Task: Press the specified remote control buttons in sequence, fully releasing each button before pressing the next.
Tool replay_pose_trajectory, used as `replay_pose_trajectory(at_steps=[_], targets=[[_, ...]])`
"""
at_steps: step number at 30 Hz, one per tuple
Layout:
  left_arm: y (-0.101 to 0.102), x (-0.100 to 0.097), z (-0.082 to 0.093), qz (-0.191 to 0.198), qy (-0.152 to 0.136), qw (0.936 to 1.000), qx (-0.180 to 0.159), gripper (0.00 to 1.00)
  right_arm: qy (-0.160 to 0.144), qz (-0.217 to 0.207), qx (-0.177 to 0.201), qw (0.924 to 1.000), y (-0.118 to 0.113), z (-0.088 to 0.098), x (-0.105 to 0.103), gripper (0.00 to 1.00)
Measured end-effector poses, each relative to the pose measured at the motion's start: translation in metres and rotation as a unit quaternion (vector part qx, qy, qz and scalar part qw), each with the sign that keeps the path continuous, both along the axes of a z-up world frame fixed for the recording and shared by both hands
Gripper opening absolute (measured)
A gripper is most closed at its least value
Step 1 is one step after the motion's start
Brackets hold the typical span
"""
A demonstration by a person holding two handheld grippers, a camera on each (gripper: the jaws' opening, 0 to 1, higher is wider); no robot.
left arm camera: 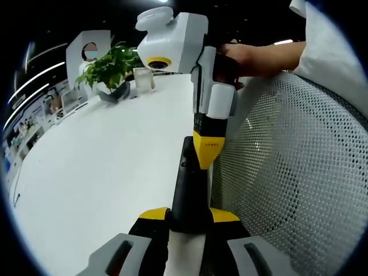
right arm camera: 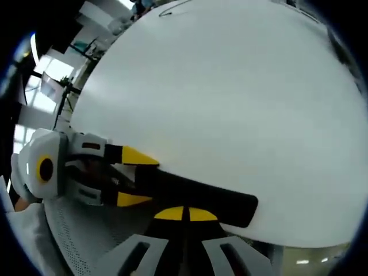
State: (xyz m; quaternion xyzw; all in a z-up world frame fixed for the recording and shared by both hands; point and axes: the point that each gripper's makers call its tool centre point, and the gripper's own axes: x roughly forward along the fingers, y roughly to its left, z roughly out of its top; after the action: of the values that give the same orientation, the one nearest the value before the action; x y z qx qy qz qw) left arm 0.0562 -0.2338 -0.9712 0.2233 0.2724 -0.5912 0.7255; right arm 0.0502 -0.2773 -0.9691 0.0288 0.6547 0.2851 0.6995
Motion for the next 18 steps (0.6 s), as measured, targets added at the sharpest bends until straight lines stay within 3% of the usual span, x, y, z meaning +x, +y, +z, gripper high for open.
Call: replay_pose_trajectory(at_steps=[9,18], targets=[[0.0000,0.0002,-0.0001,0.005,0.003,1.0000,-0.004,0.25,-0.018,0.041,-0.025,0.9987,0.0017,0.0004,-0.0010,0.00],[0.0000,0.0001,0.0005,0.004,0.002,1.0000,-0.004,0.25,0.002,0.008,-0.004,1.0000,-0.0009,0.0016,0.0006,0.00]])
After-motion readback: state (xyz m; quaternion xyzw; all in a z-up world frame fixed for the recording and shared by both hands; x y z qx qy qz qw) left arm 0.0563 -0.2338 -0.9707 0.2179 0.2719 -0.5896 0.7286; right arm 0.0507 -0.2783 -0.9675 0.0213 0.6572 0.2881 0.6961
